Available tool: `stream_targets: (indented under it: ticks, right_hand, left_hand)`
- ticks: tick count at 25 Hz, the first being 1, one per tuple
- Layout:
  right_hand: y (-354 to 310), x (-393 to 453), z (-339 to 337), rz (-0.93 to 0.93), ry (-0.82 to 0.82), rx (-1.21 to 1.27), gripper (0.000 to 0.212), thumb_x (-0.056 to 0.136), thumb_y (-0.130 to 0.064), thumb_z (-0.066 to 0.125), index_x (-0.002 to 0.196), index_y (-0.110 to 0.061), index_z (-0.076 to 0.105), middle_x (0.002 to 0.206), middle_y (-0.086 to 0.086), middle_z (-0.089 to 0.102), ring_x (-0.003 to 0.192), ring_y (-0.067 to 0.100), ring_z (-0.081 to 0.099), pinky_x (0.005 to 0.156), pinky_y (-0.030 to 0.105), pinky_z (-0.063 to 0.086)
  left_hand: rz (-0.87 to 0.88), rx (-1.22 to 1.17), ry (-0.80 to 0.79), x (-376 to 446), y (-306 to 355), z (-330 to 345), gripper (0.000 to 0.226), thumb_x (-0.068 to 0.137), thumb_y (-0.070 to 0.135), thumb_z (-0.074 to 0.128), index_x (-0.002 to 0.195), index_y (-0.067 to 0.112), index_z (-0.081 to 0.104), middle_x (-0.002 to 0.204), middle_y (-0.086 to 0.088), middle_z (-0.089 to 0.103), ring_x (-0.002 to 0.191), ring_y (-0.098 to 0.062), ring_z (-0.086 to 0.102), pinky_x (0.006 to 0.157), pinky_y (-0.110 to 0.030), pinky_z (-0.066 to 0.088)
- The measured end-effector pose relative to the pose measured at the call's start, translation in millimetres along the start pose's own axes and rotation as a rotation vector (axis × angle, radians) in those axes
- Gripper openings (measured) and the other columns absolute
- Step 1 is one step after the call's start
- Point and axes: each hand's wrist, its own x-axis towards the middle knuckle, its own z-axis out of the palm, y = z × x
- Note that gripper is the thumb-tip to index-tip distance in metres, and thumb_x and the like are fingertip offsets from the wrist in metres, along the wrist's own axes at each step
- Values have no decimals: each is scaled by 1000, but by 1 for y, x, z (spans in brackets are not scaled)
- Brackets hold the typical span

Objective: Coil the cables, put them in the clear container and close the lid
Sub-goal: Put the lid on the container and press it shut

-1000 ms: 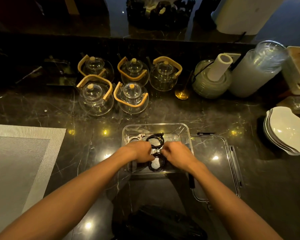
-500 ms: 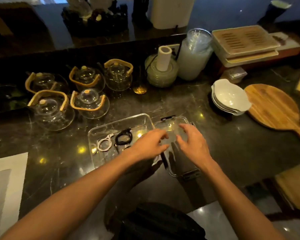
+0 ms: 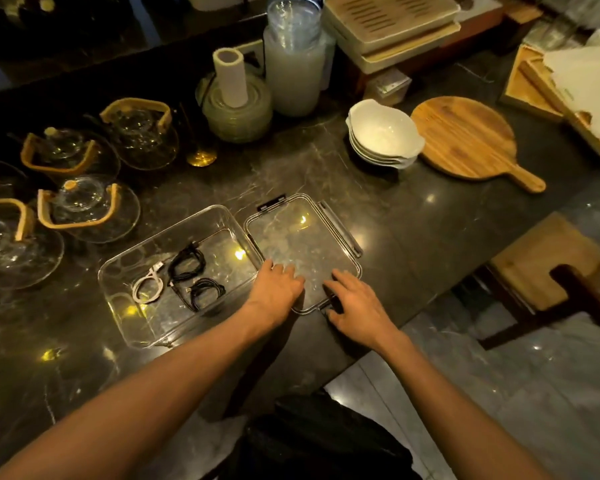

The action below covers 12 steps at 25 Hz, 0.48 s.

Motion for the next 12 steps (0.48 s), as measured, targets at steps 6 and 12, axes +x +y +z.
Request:
stream_targets:
  ticks: [6, 12]
  right_hand:
    - [8, -4, 14, 20, -55, -13, 64, 90, -37, 67, 147, -15, 47, 164, 13, 29, 156, 34, 16, 123, 47, 24]
    - [21, -18, 3, 41, 218, 0, 49, 83, -18, 73, 130, -15, 58, 135, 9, 55, 130, 29, 51, 101, 43, 47]
  left_hand:
    - [43, -86, 105, 2, -6, 9, 19, 98, 31, 54, 106, 19, 66, 108, -4, 67, 104, -26, 62, 91, -38, 36]
    - [176, -431, 432, -8, -3, -4, 20, 73, 1, 70, 79, 15, 59, 77, -6, 59, 73, -29, 59, 63, -38, 45]
